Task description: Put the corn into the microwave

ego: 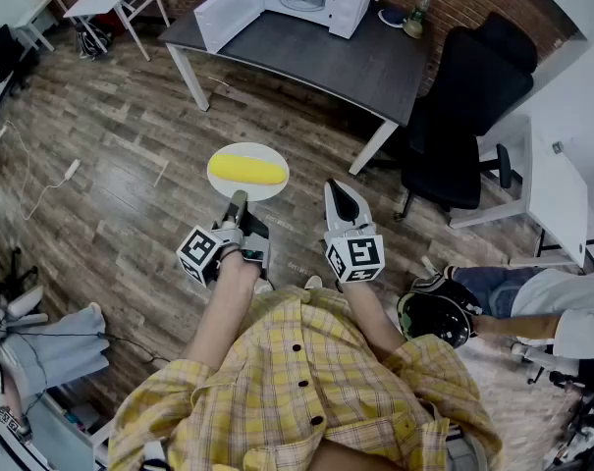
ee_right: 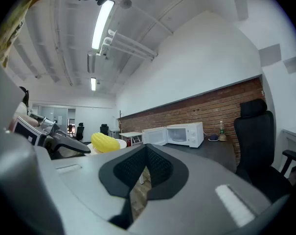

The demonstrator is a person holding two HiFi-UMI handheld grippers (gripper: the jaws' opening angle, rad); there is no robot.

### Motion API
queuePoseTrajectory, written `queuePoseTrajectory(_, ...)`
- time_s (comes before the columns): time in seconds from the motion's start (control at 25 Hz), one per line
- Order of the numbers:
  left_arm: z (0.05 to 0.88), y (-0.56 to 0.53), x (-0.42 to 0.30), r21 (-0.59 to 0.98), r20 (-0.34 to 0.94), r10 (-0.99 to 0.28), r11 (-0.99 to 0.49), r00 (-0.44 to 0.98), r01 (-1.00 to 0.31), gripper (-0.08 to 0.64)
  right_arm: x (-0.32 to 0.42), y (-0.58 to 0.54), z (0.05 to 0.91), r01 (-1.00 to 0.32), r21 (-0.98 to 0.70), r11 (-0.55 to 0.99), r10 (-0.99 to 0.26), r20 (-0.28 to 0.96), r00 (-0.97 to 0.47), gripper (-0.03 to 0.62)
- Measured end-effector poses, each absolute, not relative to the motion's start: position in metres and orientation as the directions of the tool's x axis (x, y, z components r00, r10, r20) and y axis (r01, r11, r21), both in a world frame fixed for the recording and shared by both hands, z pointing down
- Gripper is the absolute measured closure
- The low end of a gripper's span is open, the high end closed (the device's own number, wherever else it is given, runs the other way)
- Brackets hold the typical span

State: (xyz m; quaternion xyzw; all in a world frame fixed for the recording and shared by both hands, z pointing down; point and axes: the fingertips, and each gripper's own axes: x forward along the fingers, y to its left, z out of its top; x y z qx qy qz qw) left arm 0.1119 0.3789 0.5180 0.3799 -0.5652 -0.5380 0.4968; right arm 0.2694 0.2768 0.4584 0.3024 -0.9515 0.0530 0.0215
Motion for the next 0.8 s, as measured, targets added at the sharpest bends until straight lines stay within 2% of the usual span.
queuePoseTrajectory(0.8, 0.523, 0.381, 0.071, 0.986, 0.15, -0.975, 0.135, -0.166, 0.097, 0.541, 0.239, 0.288, 0.461, -0.601, -0.084, 0.795, -0.597, 0.07, -0.799, 0.589)
